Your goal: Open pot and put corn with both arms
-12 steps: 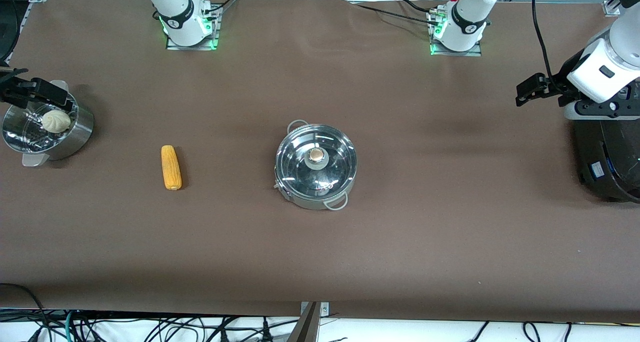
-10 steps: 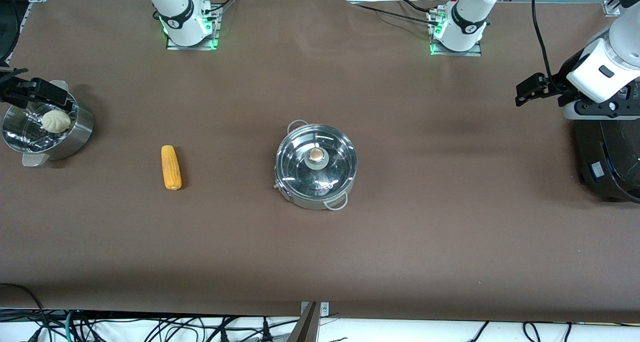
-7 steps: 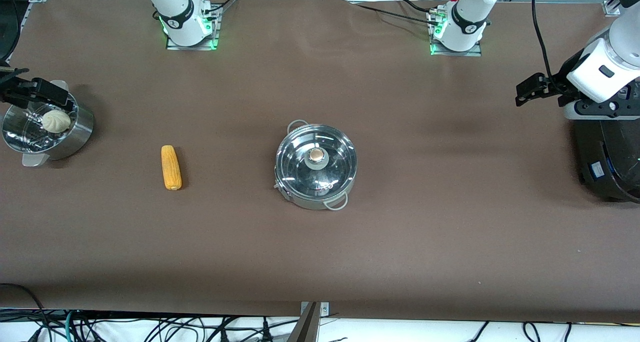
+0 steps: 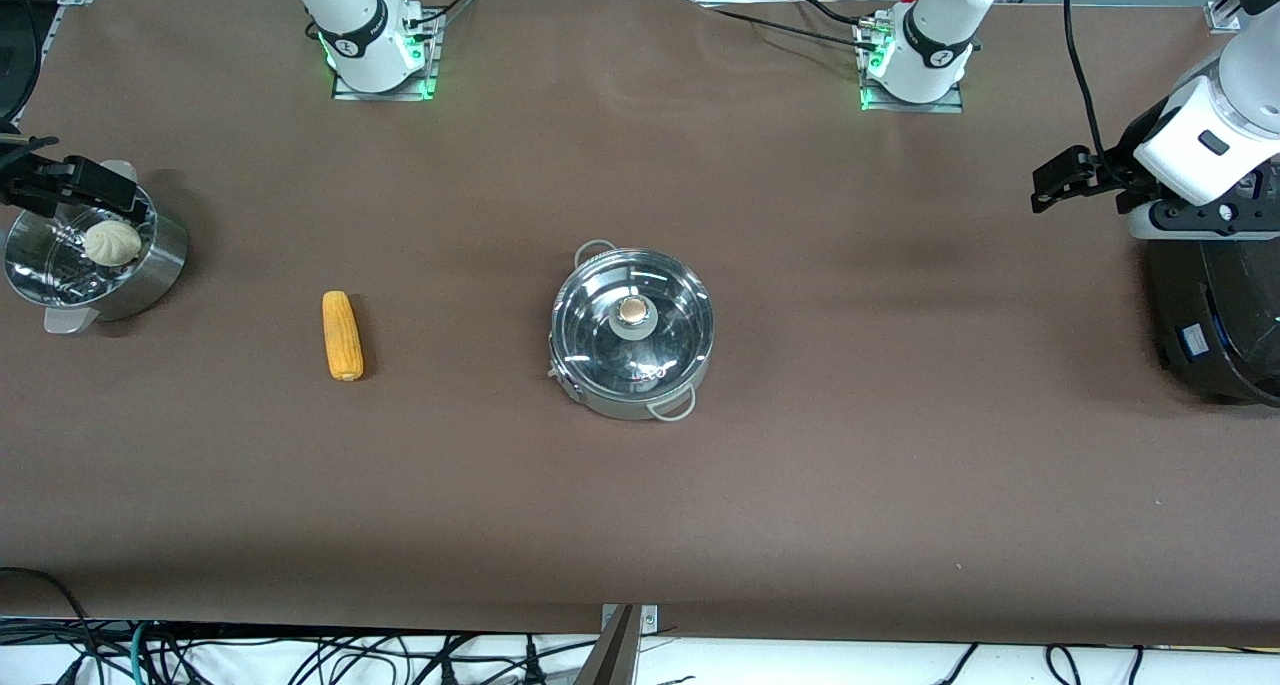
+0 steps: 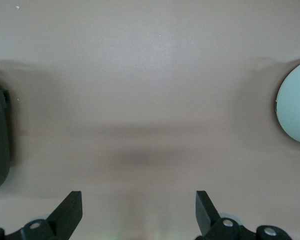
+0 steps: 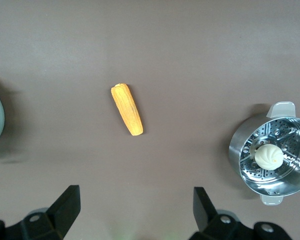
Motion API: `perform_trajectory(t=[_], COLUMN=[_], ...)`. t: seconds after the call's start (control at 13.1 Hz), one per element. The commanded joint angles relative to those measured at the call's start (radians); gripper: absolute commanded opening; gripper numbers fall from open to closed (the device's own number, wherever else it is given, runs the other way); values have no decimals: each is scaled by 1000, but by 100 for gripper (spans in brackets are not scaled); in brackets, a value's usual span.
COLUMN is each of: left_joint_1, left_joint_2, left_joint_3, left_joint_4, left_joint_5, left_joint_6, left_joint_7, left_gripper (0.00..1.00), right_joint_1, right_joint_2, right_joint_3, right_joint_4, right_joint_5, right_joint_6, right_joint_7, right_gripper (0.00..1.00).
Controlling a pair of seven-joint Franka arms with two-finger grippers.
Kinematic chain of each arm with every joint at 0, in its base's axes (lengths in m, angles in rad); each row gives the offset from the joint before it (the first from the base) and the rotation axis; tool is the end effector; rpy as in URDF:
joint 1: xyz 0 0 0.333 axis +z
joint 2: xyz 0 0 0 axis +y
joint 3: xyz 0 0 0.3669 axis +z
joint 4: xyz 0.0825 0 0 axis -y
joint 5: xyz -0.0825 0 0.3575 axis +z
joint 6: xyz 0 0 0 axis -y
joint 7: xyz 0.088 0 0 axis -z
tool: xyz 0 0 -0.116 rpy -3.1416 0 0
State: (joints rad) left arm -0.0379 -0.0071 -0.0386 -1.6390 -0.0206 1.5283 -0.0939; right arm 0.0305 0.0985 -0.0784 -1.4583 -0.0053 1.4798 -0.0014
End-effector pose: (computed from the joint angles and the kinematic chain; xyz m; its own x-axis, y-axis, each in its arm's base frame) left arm 0.5156 -0.0421 0.6365 0.9943 0.0170 -0.1049 0.0182 -0.9998 0.0105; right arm 0.5527 -0.0245 0.6552 0.9959 -0.0470 -0.0766 -0.0462 -0.9988 0.0129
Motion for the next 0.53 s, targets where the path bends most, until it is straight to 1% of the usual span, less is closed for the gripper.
perform_trajectory(t=[0.0,0.46], left_joint_1=[-2,1], left_joint_2=[12,22], left_joint_3=[2,3], left_joint_4=[34,51], left_joint_5=[-10,-9], left_joint_6=[-23,-22], left_joint_7=[3,-10], left_gripper=[100,100], right_joint_1=[0,0], right_joint_2=[3,3], right_joint_3=[2,2], right_joint_4=[18,16], right_joint_5=[8,10], right_joint_6=[-16,-16], right_joint_7=[-2,-2], right_gripper=[100,100])
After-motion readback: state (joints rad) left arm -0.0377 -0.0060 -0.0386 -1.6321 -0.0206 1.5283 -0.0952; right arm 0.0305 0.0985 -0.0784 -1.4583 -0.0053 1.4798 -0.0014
